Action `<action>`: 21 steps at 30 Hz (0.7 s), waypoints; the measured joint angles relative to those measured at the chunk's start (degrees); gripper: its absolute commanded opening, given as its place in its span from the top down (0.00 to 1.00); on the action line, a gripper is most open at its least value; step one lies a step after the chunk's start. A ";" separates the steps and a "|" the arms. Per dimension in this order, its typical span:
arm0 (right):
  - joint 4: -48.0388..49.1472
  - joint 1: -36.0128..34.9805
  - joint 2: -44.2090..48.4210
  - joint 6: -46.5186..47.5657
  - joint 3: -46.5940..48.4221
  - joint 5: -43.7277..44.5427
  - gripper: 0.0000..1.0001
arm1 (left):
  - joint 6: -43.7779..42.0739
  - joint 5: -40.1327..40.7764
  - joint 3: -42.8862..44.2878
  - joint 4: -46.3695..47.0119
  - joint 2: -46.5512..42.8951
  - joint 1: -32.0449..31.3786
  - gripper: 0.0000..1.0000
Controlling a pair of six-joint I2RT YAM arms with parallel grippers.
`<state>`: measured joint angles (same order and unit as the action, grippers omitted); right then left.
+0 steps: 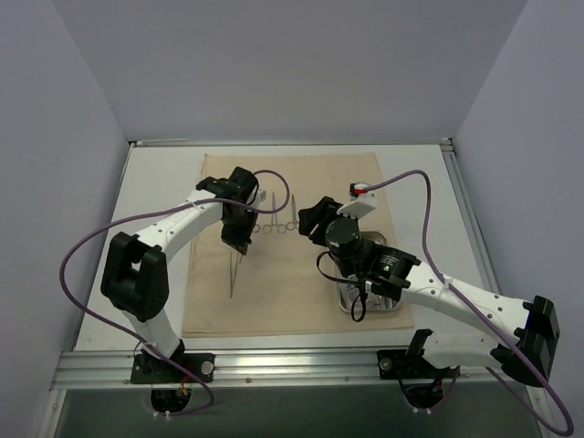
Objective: Open and lay out the surgical kit
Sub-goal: Place the medical item in the surgical kit.
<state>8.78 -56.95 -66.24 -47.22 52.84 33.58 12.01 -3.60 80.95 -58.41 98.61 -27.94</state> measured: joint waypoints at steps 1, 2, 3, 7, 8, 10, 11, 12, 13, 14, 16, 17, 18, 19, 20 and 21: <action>-1.01 -0.17 0.22 -0.55 -0.02 0.55 0.52 | 0.98 -0.04 -0.13 0.09 0.76 -0.79 0.98; -1.99 -0.28 0.48 -1.07 -0.02 1.16 0.52 | 1.70 -0.07 -0.72 0.70 1.40 -1.53 0.98; -2.91 -0.50 0.79 -1.53 -0.02 1.70 0.52 | 2.51 -0.09 -1.49 1.05 1.95 -2.14 0.98; -5.51 -0.79 2.16 -3.17 -0.04 3.58 0.52 | 5.01 -0.07 -5.46 1.84 5.42 -3.23 0.98; -5.95 -0.92 2.47 -3.58 -0.07 3.91 0.52 | 5.53 -0.07 -6.10 1.88 6.38 -3.19 0.98; -6.43 -1.01 3.10 -4.15 -0.44 4.70 0.52 | 6.49 -0.09 -7.28 2.38 7.45 -3.17 0.98; -6.56 -1.09 3.26 -4.35 -0.63 5.05 0.52 | 6.99 -0.11 -7.98 2.71 7.50 -3.17 0.98; -6.73 -1.20 3.26 -4.46 -0.70 5.27 0.52 | 7.41 -0.20 -8.66 3.15 7.43 -3.17 0.98; -7.04 -1.22 3.23 -4.48 -0.70 5.53 0.52 | 7.85 -0.31 -9.38 3.67 7.39 -3.21 0.98; -7.28 -1.22 3.17 -4.46 -0.70 5.73 0.52 | 8.31 -0.39 -10.16 4.22 7.39 -3.21 0.98; -7.67 -1.25 3.06 -4.42 -0.68 6.19 0.53 | 8.90 -0.85 -11.45 4.81 7.39 -3.23 0.98; -7.80 -1.25 2.93 -4.42 -0.68 6.34 0.53 | 9.16 -1.03 -11.82 4.92 7.39 -3.23 0.98; -7.85 -1.25 2.78 -4.39 -0.68 6.43 0.53 | 9.49 -1.14 -11.96 4.96 7.39 -3.23 0.98; -7.91 -1.25 2.67 -4.39 -0.68 6.54 0.53 | 9.84 -1.16 -11.98 5.14 7.39 -3.23 0.98; -8.00 -1.25 2.60 -4.37 -0.68 6.56 0.53 | 10.05 -1.18 -11.98 5.40 7.39 -3.23 0.98; -8.07 -1.25 2.60 -4.37 -0.68 6.62 0.53 | 10.25 -1.18 -11.98 5.66 7.39 -3.23 0.98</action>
<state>0.71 -58.19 -63.64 -51.59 52.16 40.21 22.26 -4.78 68.97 -52.75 106.00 -31.18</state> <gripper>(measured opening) 0.476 0.053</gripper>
